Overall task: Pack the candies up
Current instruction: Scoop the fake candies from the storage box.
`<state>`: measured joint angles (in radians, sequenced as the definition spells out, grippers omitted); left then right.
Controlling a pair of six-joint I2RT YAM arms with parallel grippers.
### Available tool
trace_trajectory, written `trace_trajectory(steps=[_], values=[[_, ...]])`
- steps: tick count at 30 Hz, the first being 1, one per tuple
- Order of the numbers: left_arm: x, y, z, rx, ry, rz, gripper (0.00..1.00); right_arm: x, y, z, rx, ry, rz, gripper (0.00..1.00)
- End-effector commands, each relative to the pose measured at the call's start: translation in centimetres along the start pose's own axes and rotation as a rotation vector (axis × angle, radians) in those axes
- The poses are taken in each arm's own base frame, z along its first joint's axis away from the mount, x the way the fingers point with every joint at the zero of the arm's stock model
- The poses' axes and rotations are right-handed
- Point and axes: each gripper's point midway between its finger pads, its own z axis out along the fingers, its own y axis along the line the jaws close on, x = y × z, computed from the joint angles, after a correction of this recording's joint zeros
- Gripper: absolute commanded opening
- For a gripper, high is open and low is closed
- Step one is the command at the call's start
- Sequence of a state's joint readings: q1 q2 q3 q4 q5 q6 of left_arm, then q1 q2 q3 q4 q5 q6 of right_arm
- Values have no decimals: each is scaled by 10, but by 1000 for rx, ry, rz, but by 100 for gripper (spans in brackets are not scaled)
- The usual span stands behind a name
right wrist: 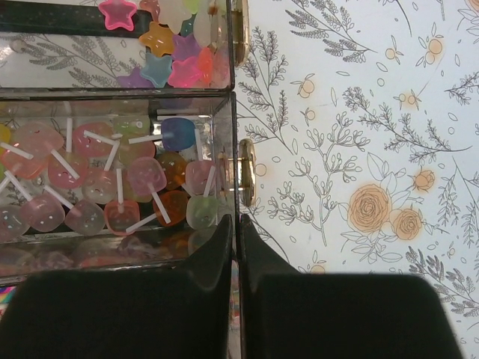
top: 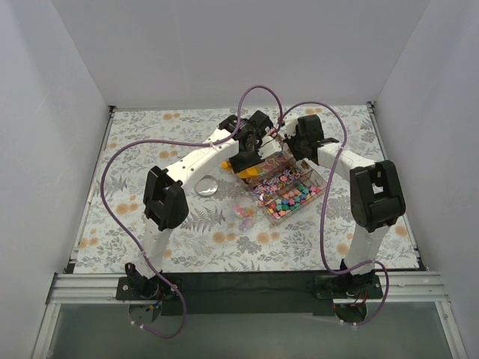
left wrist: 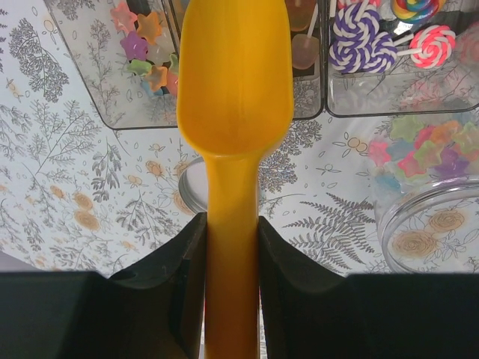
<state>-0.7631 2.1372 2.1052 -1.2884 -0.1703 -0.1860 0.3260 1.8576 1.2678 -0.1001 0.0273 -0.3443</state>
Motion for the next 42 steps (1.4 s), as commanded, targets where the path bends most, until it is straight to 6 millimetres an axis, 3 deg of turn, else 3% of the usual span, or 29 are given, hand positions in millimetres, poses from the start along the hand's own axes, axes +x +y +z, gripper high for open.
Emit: trace_trajectory(steps=[1,18,26,34,42], values=[[-4,6,-22,-31,-31,33,0,-17,0,-12,32,-48,-10,1],[-23,-19,25,61,1,84,0,-27,12,-9,-12,-96,45,1],[-58,-25,41,91,-98,81,0,-36,20,-9,-56,-133,77,1],[-94,-39,56,157,-213,0,0,-30,29,-5,-91,-121,109,1],[-112,-52,72,213,-281,-112,0,-28,30,-2,-95,-144,139,1]])
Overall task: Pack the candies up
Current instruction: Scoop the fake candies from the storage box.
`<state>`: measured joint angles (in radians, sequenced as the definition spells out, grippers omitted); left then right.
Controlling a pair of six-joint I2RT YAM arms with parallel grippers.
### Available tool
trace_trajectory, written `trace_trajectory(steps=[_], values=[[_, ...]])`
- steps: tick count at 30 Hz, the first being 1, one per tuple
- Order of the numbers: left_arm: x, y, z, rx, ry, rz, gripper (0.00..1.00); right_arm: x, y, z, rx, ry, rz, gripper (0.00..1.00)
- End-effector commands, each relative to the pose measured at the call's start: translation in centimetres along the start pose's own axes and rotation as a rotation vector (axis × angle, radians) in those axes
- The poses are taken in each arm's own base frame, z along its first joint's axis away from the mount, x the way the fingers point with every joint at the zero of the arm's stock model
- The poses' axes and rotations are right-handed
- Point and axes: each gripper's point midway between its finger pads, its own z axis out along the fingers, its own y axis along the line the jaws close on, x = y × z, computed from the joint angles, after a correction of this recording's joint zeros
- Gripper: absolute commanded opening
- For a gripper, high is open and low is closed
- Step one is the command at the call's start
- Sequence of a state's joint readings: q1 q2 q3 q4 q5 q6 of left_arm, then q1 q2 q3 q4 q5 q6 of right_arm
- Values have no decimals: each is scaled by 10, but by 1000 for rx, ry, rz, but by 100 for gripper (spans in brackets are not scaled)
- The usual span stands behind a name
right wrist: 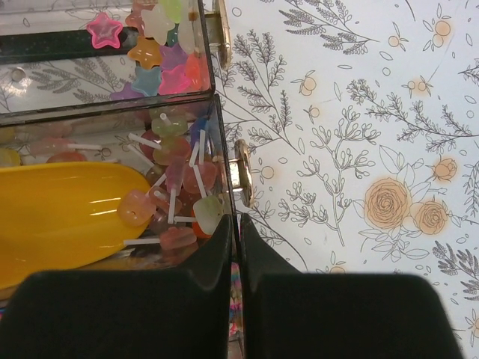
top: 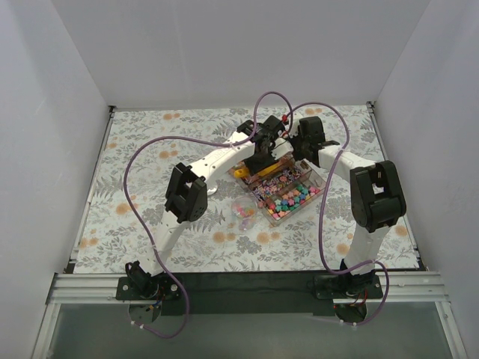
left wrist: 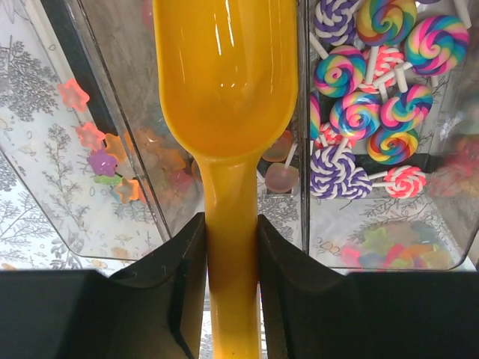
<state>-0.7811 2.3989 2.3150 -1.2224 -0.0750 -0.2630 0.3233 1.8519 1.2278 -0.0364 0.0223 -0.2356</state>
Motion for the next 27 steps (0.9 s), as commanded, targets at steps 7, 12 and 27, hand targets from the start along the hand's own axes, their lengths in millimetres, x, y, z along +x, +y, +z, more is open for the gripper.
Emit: trace_trajectory(steps=[7,12,27], values=[[-55,-38,16,136,-234,-71,0,-19,19,-3,-124,-118,87,1],[-37,-27,15,104,-207,-92,0,-7,13,-2,-153,-119,130,1],[-74,-29,10,74,-257,-43,0,-28,20,-11,-210,-187,140,1]])
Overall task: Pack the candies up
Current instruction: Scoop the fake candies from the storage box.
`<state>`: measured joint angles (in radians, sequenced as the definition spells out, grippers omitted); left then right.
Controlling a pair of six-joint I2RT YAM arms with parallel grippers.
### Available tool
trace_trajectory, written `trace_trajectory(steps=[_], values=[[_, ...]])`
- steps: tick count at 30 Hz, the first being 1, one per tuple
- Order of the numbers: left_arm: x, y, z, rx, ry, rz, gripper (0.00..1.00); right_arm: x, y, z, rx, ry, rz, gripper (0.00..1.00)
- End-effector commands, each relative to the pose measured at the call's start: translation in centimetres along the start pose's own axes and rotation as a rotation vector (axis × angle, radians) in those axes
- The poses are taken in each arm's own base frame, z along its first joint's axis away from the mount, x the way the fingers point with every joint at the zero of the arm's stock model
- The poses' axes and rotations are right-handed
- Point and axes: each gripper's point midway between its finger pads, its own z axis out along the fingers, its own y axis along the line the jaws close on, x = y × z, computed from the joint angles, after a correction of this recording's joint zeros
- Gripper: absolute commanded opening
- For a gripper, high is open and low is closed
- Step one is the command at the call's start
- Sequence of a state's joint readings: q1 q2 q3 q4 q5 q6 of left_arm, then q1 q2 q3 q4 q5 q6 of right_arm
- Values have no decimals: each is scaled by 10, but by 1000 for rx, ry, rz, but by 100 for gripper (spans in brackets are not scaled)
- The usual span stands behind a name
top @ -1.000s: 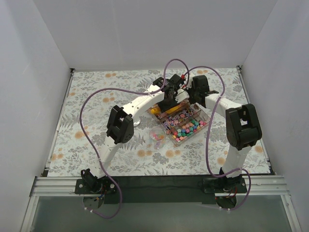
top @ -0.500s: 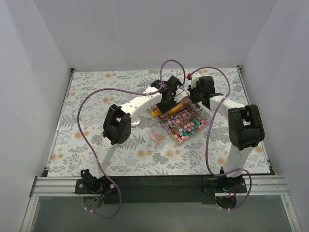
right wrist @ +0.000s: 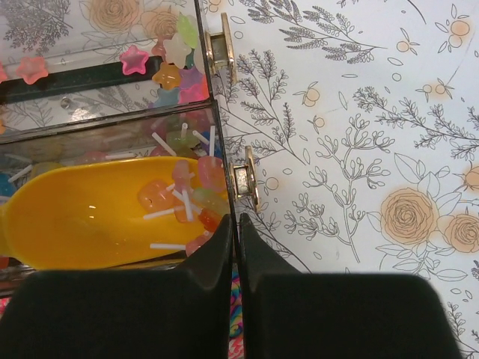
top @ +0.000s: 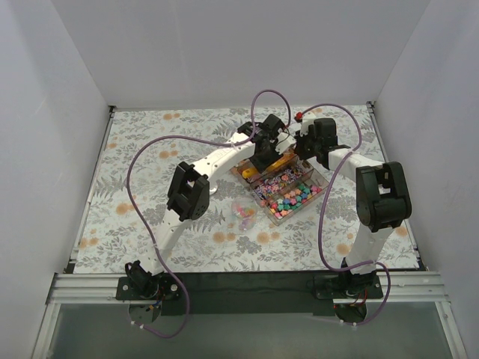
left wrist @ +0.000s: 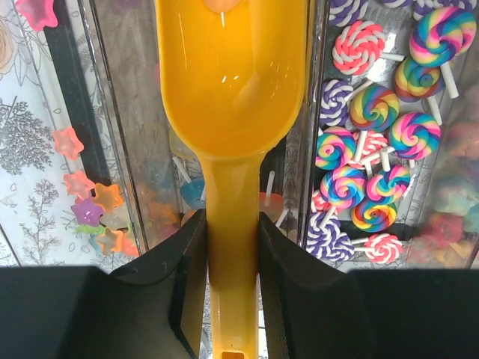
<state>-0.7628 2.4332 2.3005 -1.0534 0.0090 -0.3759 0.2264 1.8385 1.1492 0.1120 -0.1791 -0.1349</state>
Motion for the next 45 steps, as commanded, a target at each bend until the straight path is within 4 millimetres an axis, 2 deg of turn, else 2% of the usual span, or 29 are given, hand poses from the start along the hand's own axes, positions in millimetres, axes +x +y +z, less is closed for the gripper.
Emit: trace_trajectory(steps=[1,3,4,5,8,10,11,14,17,18,19,22,24,25,26,29,36,37,38,45], values=[[-35,-34,-7,44,-99,92,0,-25,32,-7,-105,-70,-8,1],[-33,-31,-9,24,-97,89,0,-27,31,-9,-94,-75,-13,1],[-27,-32,-2,26,-90,89,0,-26,31,-9,-92,-73,-13,1],[-30,-32,-7,23,-109,88,0,-22,30,-8,-90,-66,-10,1],[-31,-38,0,52,-127,78,0,-14,32,-4,-100,-47,5,1],[-26,-40,6,66,-111,70,0,-7,31,-4,-96,-33,14,1],[-16,-39,12,71,-86,61,0,-5,30,-3,-92,-28,19,1],[-8,-34,12,65,-84,42,0,1,26,-3,-84,-17,27,1],[-16,-27,1,43,-132,31,0,-1,22,-3,-79,-21,31,1],[-14,-27,1,41,-132,29,0,0,19,-4,-76,-20,34,1],[-23,-24,-7,30,-173,31,0,-1,19,-3,-76,-23,34,1],[-21,-23,-7,35,-200,21,0,1,17,-2,-77,-18,37,1],[-25,-20,-17,27,-233,11,0,5,15,-2,-76,-11,44,1],[-22,-21,-13,26,-237,11,0,5,12,-2,-73,-11,48,1],[-25,-19,-21,18,-260,9,0,5,12,-3,-75,-11,50,1],[-26,-20,-22,20,-300,10,0,-3,12,-7,-83,-31,49,1],[-33,-24,-12,52,-285,32,0,-9,16,-7,-109,-41,55,1],[-30,-23,-4,44,-264,41,0,-10,17,-8,-116,-44,61,1],[-36,-22,-7,38,-273,47,0,-11,19,-8,-123,-46,64,1],[-29,-30,14,65,-259,51,0,-8,21,-5,-135,-37,86,1]])
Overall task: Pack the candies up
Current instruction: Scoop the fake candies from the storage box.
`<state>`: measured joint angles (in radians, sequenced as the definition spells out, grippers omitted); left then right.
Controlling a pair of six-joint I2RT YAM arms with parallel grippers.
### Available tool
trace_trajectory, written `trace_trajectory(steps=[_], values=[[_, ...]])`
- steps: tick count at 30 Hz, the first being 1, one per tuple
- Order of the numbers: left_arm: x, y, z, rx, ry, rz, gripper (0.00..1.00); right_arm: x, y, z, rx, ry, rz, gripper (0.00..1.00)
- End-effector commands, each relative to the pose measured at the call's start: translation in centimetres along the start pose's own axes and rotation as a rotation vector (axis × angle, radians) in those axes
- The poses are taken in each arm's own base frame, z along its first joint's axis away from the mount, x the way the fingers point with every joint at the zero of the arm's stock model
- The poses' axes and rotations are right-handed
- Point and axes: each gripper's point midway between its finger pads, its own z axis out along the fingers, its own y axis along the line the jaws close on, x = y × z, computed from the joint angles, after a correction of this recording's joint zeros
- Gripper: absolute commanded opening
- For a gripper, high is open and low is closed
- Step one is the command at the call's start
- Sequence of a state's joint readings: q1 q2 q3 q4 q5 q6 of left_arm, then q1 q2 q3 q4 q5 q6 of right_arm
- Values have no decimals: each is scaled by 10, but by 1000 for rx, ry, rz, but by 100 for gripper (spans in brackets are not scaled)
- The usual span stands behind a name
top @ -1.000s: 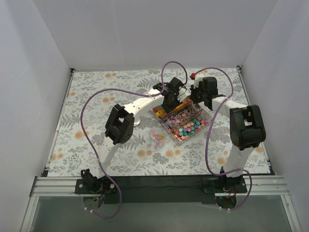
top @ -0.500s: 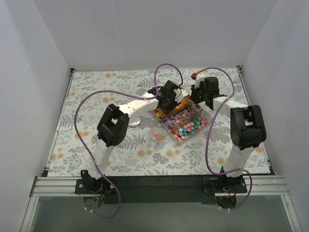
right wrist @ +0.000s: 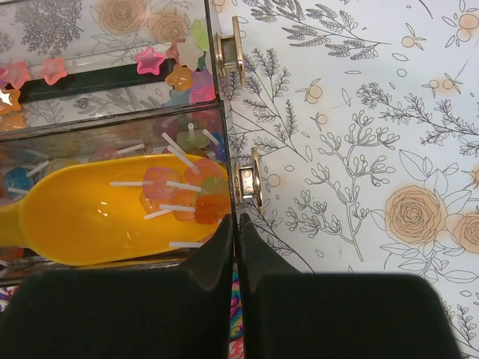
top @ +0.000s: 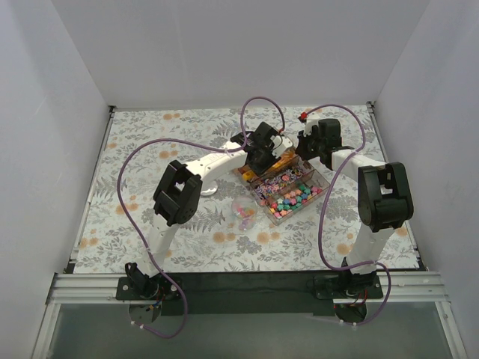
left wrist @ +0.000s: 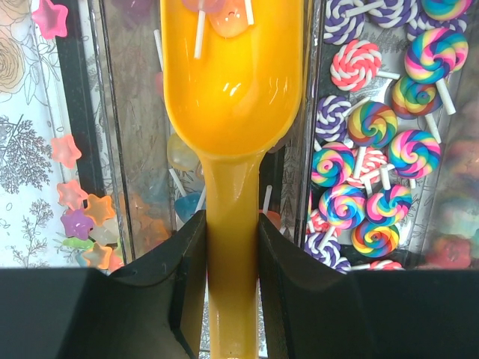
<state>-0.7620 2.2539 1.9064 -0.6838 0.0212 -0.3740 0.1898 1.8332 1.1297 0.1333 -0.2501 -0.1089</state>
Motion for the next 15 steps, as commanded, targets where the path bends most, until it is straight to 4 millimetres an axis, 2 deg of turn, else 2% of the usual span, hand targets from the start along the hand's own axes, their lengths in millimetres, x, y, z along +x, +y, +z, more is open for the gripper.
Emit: trace_trajectory(steps=[1,3,5,6,7,8,9,15], values=[[-27,-30,11,102,-105,34,0,-7,26,1,-99,-14,44,1],[-30,-30,7,95,-121,21,0,-7,25,0,-95,-13,51,1],[-24,-29,3,88,-124,15,0,-7,23,-1,-91,-14,61,1],[-38,-24,-11,64,-178,12,0,-7,17,-2,-80,-15,72,1],[-31,-23,-12,58,-174,7,0,-7,15,-3,-77,-18,79,1],[-33,-21,-17,51,-187,7,0,-7,13,-4,-74,-18,87,1],[-41,-18,-30,38,-222,4,0,-8,9,-5,-72,-22,93,1],[-45,-9,-45,16,-268,-16,0,-9,3,-7,-66,-27,104,1]])
